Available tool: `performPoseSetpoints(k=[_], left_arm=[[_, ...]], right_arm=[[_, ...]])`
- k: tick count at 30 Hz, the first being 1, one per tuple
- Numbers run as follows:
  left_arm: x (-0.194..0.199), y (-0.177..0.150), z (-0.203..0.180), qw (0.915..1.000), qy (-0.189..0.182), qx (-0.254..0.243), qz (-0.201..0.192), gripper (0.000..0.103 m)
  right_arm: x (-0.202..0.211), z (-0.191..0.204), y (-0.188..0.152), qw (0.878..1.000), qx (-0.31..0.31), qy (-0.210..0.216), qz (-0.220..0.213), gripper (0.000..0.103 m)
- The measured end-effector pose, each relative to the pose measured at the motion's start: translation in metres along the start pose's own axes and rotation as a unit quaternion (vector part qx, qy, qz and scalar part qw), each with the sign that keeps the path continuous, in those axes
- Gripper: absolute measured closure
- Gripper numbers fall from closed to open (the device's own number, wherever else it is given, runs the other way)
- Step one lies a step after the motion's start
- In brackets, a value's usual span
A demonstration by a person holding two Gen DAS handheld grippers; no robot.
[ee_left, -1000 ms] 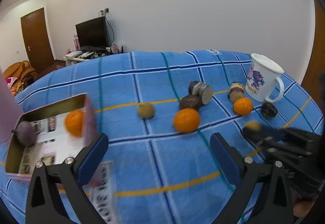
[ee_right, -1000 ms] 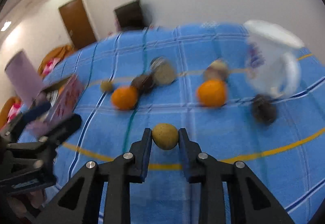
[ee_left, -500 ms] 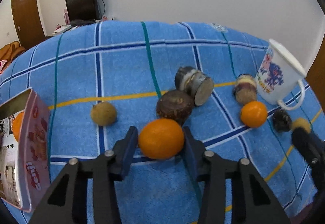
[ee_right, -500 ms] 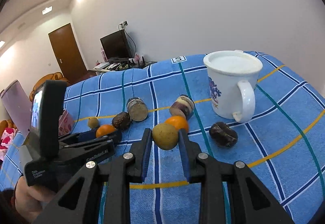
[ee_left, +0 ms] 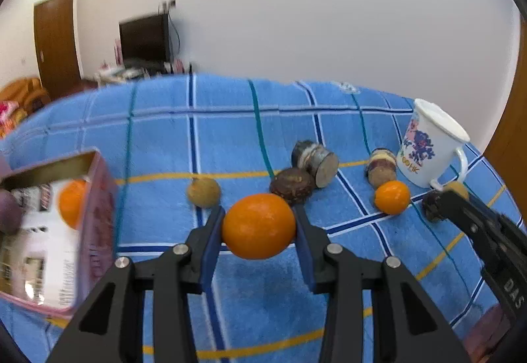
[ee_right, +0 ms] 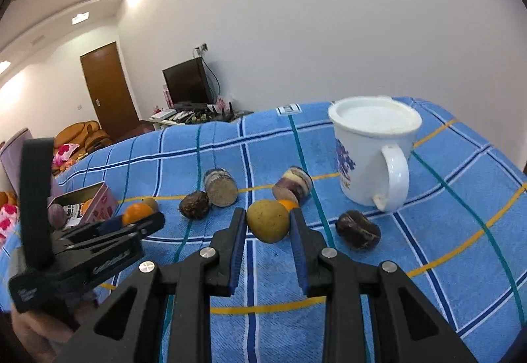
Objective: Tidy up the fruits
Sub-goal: 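Carry the orange over the tin with the left tool while the right tool holds the brown fruit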
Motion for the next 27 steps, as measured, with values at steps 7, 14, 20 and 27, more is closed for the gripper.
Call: performPoseSetpoints(k=[7, 14, 20, 27], left_arm=[[0.029, -0.005, 0.004, 0.9985, 0.03, -0.029, -0.035, 0.06], [0.044, -0.018, 0.02, 0.9979, 0.042, -0.03, -0.039, 0.06], [0.066, -0.025, 0.045, 0.9963, 0.058, -0.029, -0.056, 0.06], [0.08, -0.028, 0.076, 0.9946, 0.07, -0.026, -0.072, 0.06]], right_arm=[[0.003, 0.014, -0.004, 0.999, 0.034, 0.014, -0.024, 0.075], [0.011, 0.017, -0.004, 0.998, 0.041, -0.002, -0.046, 0.075], [0.017, 0.022, -0.006, 0.996, 0.051, -0.021, -0.064, 0.075], [0.017, 0.039, -0.015, 0.997, 0.056, -0.017, -0.048, 0.075]])
Point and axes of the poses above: each gripper's, at about its wrist camera, not at the fingertips, and x roughly against the way its jaws point, z to its left, y to its top, the point moved 3 cm from there along -x, roughly the way its jaws point, and after that the axes turned 10 degrees about -x, right-handed, at the moved point
